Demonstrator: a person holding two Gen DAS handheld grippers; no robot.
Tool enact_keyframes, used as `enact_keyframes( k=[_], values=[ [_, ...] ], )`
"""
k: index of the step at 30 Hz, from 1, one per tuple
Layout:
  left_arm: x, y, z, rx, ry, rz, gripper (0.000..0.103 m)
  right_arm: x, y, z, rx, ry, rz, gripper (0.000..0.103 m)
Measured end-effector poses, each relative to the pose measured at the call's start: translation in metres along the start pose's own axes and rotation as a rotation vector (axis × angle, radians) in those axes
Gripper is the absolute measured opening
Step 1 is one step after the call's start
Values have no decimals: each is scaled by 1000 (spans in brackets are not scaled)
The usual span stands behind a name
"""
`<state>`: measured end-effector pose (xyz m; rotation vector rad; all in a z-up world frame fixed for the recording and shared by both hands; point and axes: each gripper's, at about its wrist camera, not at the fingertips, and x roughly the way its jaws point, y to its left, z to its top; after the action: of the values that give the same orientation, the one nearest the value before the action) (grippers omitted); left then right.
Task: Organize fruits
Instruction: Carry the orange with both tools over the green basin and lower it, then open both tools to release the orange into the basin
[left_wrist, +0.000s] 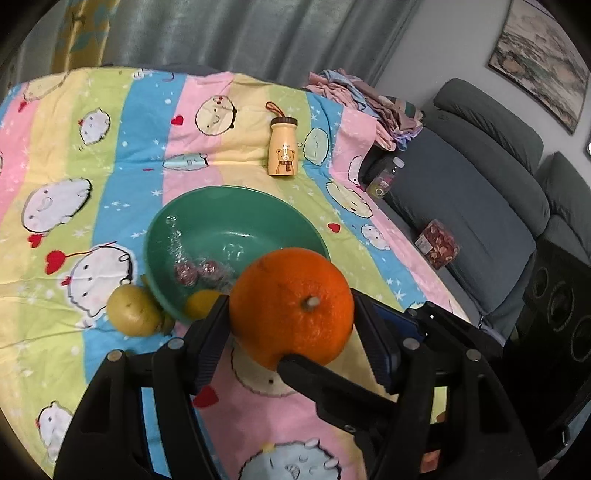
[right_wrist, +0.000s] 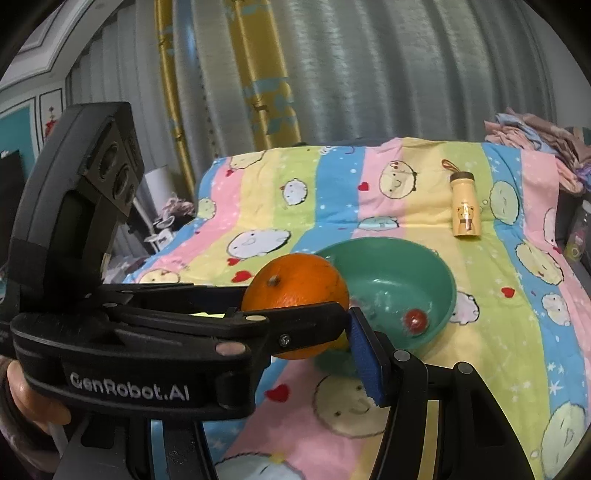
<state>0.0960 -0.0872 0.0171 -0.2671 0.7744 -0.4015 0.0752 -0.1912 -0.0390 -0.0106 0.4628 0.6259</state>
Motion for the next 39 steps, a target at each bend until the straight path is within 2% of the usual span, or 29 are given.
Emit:
enact_keyframes(
  k=[9,14,22,25,32,34,36,37,39],
  values=[
    [42,25,27,-65,57,30,65,47,-33,13,36,39,23,55],
    [68,40,42,-94,101,15,65,69,-50,21,46,74,7,55],
    [105,58,54,-148,172,-22,66,98,-71,30,37,185,-24,55],
    [120,61,54,-162,204,-33,65,106,-74,28,2,225,-71,54],
    [128,62,62,-192,189,-55,63,110,-85,33,1,226,-106,54],
    [121,63,64,-184,173,-49,69,104,-86,34,16,204,-97,54],
    [111,63,65,-172,160,-46,82,94,-87,34,40,168,-52,54],
    [103,63,66,-158,141,-42,80,91,-86,35,43,159,-44,54],
    [88,64,67,-132,114,-19,82,81,-80,35,23,140,-80,54]
  ],
)
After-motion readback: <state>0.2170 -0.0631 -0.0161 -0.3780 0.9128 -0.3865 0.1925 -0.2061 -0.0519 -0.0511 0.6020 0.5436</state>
